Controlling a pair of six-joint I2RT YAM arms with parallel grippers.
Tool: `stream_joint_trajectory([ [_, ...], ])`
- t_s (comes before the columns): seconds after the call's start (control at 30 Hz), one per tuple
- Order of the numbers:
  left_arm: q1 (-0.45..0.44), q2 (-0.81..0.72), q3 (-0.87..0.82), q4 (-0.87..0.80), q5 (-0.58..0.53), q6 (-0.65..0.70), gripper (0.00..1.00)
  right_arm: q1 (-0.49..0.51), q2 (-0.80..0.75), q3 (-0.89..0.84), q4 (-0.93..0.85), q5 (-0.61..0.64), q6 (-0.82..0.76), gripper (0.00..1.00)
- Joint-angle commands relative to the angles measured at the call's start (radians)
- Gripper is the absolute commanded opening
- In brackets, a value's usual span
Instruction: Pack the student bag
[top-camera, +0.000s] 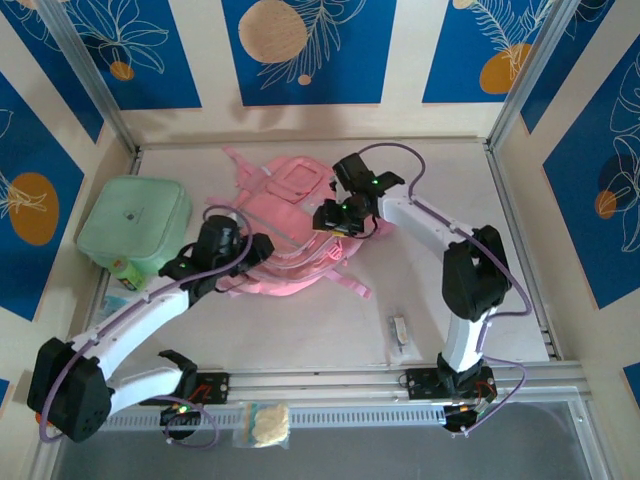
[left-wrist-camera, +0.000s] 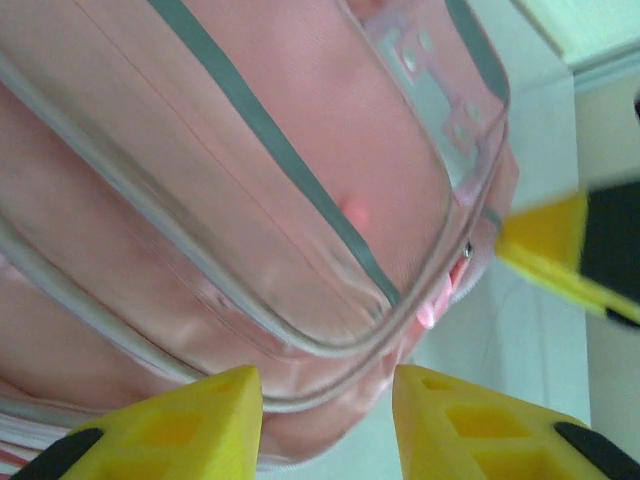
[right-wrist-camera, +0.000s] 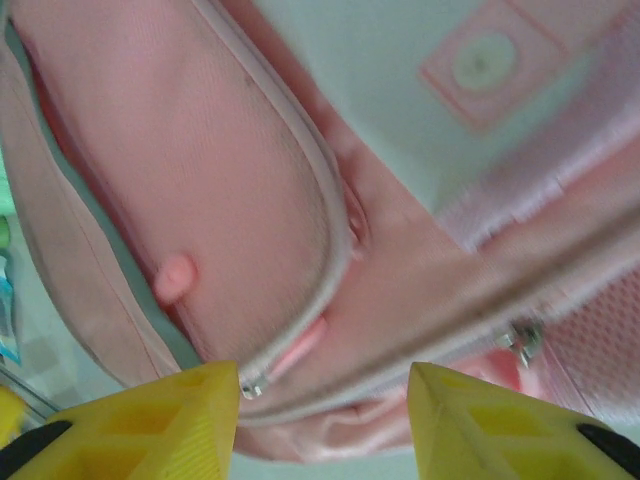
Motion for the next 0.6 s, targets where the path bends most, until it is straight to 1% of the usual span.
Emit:
stream_joint_trajectory([
  [0.0,-0.070,0.034,0.015,0.021,-0.102,-0.030,0.40,-0.005,0.063,0.054,0.002,-0.047,0.038,0.46],
  [0.07,-0.103,0.065,0.024,0.045,-0.123,-0.037,0.40,-0.008,0.102,0.083,-0.013,-0.017,0.039,0.45],
  [0.17,-0.142,0.120,0.042,0.068,-0.156,-0.045,0.44,-0.018,0.138,0.085,0.037,-0.077,0.041,0.45],
  [0.23,-0.152,0.158,0.051,0.103,-0.145,-0.046,0.47,-0.016,0.161,0.096,0.063,-0.118,0.033,0.44],
  [0.27,-0.161,0.174,0.057,0.109,-0.150,-0.049,0.48,-0.012,0.172,0.113,0.048,-0.112,0.030,0.40],
  [0.33,-0.183,0.196,0.062,0.105,-0.207,-0.068,0.50,-0.011,0.186,0.127,0.038,-0.106,0.025,0.31],
  [0.4,-0.197,0.209,0.030,0.149,-0.267,-0.115,0.54,-0.015,0.179,0.110,0.061,-0.120,0.034,0.23],
  [0.43,-0.196,0.214,0.011,0.185,-0.276,-0.136,0.55,-0.016,0.173,0.100,0.075,-0.131,0.038,0.20],
  [0.47,-0.198,0.222,-0.005,0.233,-0.280,-0.148,0.55,-0.019,0.168,0.091,0.085,-0.141,0.041,0.14],
  [0.5,-0.196,0.233,-0.010,0.261,-0.288,-0.141,0.55,-0.019,0.163,0.086,0.091,-0.148,0.042,0.06],
  [0.57,-0.198,0.253,0.012,0.266,-0.286,-0.125,0.55,-0.021,0.155,0.083,0.090,-0.160,0.047,0.00],
])
